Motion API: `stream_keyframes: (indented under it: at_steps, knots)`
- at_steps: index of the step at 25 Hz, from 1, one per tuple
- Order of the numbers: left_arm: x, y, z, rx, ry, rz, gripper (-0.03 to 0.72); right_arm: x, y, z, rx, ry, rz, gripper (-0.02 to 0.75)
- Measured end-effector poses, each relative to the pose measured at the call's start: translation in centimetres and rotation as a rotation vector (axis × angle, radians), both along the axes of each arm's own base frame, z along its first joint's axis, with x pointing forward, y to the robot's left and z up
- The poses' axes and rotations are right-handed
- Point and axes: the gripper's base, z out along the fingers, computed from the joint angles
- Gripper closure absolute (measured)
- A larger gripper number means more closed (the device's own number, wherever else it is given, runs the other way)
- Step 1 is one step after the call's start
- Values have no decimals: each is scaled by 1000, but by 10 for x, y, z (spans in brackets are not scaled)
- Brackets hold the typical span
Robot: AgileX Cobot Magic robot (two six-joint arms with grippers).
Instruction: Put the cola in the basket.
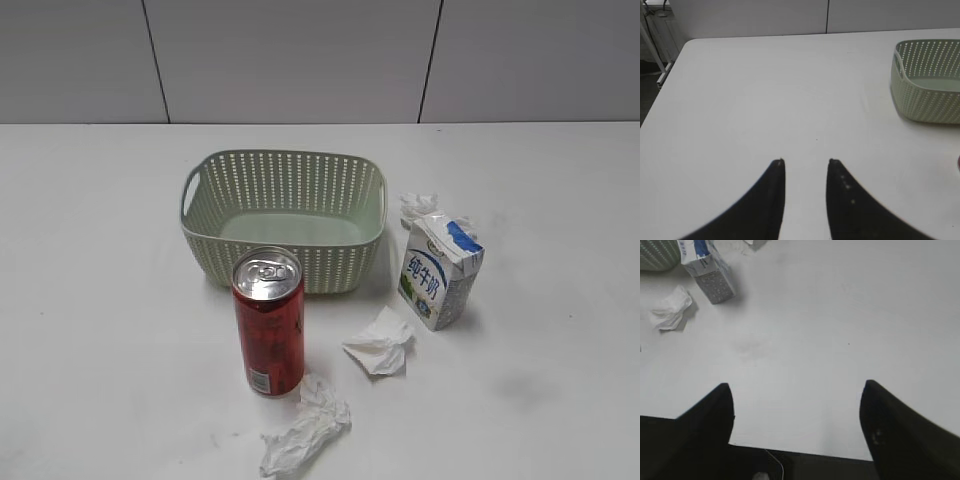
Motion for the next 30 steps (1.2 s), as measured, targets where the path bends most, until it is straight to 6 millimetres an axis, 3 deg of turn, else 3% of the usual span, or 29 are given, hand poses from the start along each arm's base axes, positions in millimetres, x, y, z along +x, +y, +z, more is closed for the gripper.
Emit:
stream_keyframes:
  at_steps: [14,18,24,30]
  knots:
    - [0,0,0,0,0,0,459,115,9,8,-86,192,107,148]
    - [0,0,0,0,0,0,459,144,24,11,-94,207,166,148]
    - [0,0,0,0,0,0,459,174,80,16,-114,216,348,148]
    - [0,0,0,0,0,0,459,177,152,17,-96,239,537,148]
